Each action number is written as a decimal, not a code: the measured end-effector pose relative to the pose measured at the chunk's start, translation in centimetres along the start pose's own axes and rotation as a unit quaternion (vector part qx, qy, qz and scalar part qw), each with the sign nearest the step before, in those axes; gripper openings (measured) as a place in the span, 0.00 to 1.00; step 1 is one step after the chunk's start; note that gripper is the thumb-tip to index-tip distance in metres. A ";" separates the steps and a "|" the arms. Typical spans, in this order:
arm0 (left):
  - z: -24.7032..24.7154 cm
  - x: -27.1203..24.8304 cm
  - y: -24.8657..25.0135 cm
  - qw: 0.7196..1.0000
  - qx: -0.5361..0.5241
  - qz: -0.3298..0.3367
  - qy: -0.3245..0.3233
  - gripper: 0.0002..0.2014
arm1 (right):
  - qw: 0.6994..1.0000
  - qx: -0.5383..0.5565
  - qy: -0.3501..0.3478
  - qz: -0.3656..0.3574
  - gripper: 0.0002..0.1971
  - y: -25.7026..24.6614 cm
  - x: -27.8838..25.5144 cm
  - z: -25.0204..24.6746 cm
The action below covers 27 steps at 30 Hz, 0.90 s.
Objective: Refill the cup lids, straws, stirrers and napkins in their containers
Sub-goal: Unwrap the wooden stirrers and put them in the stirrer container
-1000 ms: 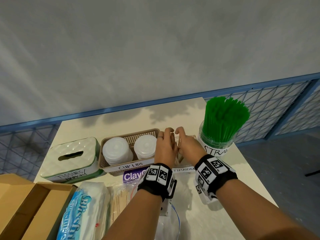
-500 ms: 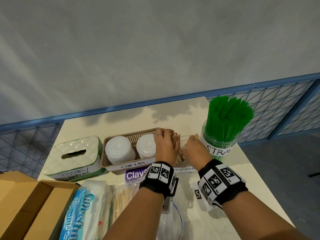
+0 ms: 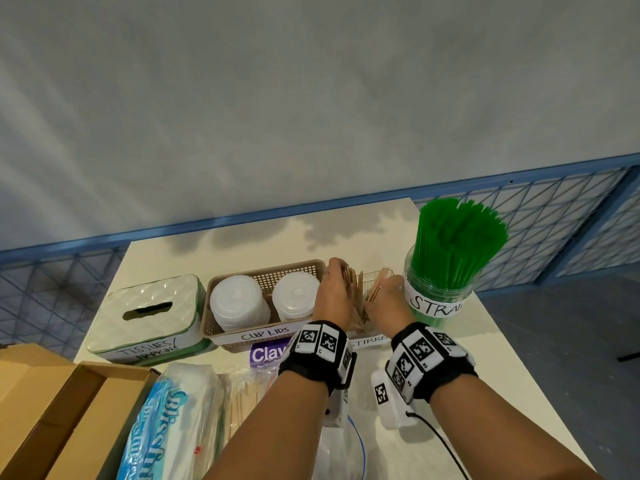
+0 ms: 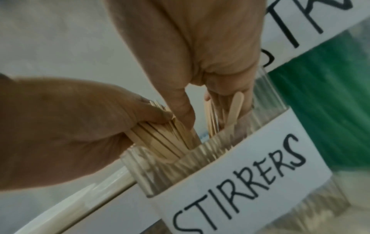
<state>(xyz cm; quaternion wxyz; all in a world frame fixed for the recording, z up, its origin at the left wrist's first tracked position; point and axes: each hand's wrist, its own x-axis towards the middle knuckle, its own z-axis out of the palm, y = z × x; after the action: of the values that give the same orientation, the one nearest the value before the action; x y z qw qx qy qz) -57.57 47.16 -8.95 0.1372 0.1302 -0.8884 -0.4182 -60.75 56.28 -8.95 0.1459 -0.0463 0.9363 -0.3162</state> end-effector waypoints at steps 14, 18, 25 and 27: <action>-0.3 0.7 -0.2 0.999 -0.003 0.012 -0.043 0.16 | 0.985 -0.055 -0.160 -0.040 0.13 -1.2 0.3 -1.5; -0.6 0.6 -0.1 0.999 -0.016 0.012 -0.051 0.17 | 0.964 -0.096 -0.233 -0.081 0.11 -1.3 0.4 -2.7; -0.6 0.9 -0.2 0.997 -0.038 0.014 -0.065 0.22 | 0.958 -0.177 -0.167 -0.152 0.14 0.0 0.2 -1.9; -0.5 1.0 -0.3 0.997 -0.033 0.015 -0.062 0.20 | 0.960 -0.178 -0.147 -0.160 0.12 0.1 0.2 -1.7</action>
<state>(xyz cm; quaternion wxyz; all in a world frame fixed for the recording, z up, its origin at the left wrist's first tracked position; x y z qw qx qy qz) -58.28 46.23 -8.72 0.0921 0.0857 -0.8828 -0.4527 -61.43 57.29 -7.73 0.2188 -0.2662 0.9261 -0.1538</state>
